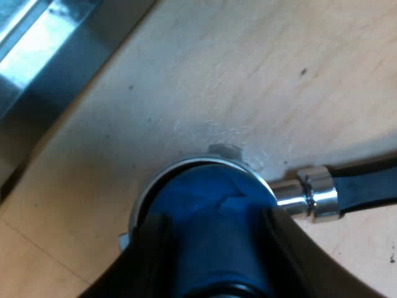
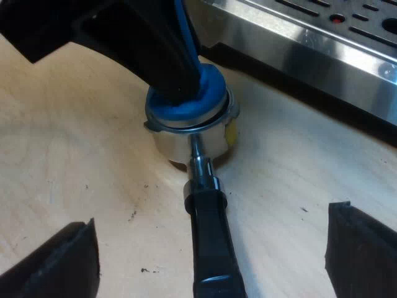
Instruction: Grind coffee beans and then tamp
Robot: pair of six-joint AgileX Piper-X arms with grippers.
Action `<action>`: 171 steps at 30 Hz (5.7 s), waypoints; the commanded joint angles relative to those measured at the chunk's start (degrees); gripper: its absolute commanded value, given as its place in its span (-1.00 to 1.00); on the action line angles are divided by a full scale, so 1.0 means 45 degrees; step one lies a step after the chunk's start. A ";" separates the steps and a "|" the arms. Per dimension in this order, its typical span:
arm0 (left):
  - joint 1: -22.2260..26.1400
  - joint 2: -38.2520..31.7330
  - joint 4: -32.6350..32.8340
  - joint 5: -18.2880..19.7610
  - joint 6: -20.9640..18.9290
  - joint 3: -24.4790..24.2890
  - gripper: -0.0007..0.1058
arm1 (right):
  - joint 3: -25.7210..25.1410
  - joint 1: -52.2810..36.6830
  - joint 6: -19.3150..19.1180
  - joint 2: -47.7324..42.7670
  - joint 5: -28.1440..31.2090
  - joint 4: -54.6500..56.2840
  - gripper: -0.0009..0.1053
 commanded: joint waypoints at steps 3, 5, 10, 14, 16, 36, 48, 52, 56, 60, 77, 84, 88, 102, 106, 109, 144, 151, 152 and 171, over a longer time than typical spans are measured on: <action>0.0000 -0.0001 -0.0114 -0.0335 -0.0035 -0.0070 -0.98 | 0.0005 0.0006 0.0057 -0.0055 0.0112 -0.0109 0.44; 0.0000 -0.0001 -0.0114 -0.0335 -0.0035 -0.0070 -0.98 | 0.0005 0.0006 0.0057 -0.0055 0.0112 -0.0109 0.44; 0.0000 -0.0001 -0.0083 -0.0335 -0.0035 -0.0044 -0.98 | 0.0005 0.0006 0.0057 -0.0055 0.0112 -0.0109 0.44; 0.0000 0.0038 -0.0242 -0.0335 -0.0035 0.0256 -0.98 | 0.0005 0.0006 0.0057 -0.0055 0.0112 -0.0109 0.44; 0.0000 0.0076 -0.0242 -0.0335 -0.0035 0.0337 -0.98 | 0.0005 0.0006 0.0057 -0.0055 0.0112 -0.0109 0.44; 0.0000 0.2971 0.0361 0.0255 -0.0035 0.1003 -0.98 | 0.0005 0.0006 0.0057 -0.0055 0.0112 -0.0109 0.44; 0.0000 0.3069 0.0108 0.0255 -0.0062 0.1406 -0.98 | 0.0005 0.0006 0.0057 -0.0055 0.0112 -0.0109 0.44; 0.0000 0.3069 0.0394 0.0678 -0.0062 0.1042 -0.98 | 0.0005 0.0006 0.0057 -0.0055 0.0112 -0.0109 0.44; 0.0000 0.3069 0.0780 0.0757 -0.0062 0.0482 -0.98 | 0.0005 0.0006 0.0057 -0.0055 0.0013 -0.0109 0.44; 0.0000 0.3069 0.1197 0.0833 -0.0062 -0.0114 -0.98 | 0.0005 0.0006 0.0057 -0.0055 0.0013 -0.0109 0.44; 0.0000 0.1089 0.1589 0.0853 -0.0062 -0.1186 -0.98 | 0.0005 0.0256 0.0033 -0.0055 -0.0021 -0.0182 0.44; 0.0000 0.0235 0.1589 0.0853 -0.0062 -0.1342 -0.98 | 0.0005 0.0256 -0.0056 -0.0055 -0.0229 -0.1082 0.44; 0.0000 -0.0709 0.1922 0.0806 -0.0085 -0.1353 -0.98 | 0.0005 0.0256 -0.0219 -0.0055 -0.0229 -0.1481 0.44; 0.0000 -0.3742 0.3589 -0.0096 -0.0321 -0.1353 -0.98 | -0.0019 0.0256 -0.1434 -0.0055 -0.0229 -0.2502 0.44; 0.0000 -0.4285 0.3958 -0.0698 -0.0321 -0.1353 -0.98 | -0.0019 0.0256 -0.1434 -0.0055 -0.0229 -0.2535 0.44; 0.0000 -0.4547 0.4129 -0.0907 -0.0321 -0.1353 -0.98 | -0.0019 0.0256 -0.1434 -0.0055 -0.0265 -0.2950 0.44; 0.6433 -0.4922 0.2652 -0.0895 0.0631 0.1473 -0.98 | -0.0019 0.0256 -0.1397 -0.0055 -0.1089 -0.3236 0.44; 0.6666 -0.3921 0.1906 -0.0675 0.0605 0.1621 -0.98 | -0.0019 0.0256 -0.1397 -0.0055 -0.1310 -0.2948 0.44; 0.6666 -0.3698 0.1799 -0.0637 0.0605 0.1621 -0.98 | -0.0019 0.0256 -0.1397 -0.0055 -0.1454 -0.2937 0.44; 0.6666 -0.0651 0.0428 -0.0608 0.0605 0.1621 -0.98 | -0.0019 0.0256 -0.1397 -0.0055 -0.1943 -0.2938 0.44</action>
